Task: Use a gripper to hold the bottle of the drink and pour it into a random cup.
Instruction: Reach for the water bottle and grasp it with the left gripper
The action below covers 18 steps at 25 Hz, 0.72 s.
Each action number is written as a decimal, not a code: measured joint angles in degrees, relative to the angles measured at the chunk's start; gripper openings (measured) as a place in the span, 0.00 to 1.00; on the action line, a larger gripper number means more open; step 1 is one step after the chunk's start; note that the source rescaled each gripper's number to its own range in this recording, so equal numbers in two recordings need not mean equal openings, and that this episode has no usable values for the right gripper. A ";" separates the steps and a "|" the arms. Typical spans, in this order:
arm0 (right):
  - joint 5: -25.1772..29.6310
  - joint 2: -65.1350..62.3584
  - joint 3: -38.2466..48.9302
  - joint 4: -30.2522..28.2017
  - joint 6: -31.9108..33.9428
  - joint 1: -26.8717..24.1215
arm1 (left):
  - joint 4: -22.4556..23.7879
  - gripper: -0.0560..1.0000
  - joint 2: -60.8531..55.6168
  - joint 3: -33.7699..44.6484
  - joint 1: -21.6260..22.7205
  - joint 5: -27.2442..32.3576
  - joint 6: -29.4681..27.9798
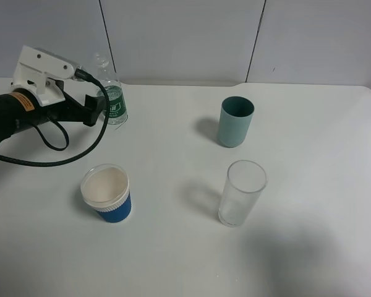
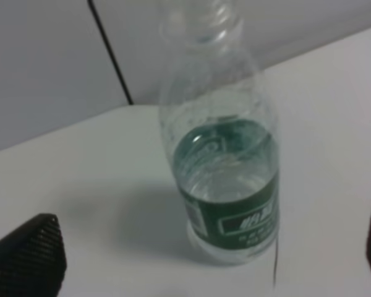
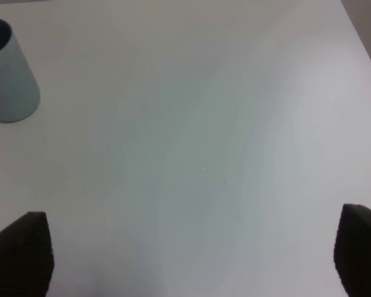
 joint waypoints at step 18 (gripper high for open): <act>0.00 0.00 0.00 0.00 0.00 0.00 | 5.86 0.99 13.11 -11.14 0.44 -1.97 -5.27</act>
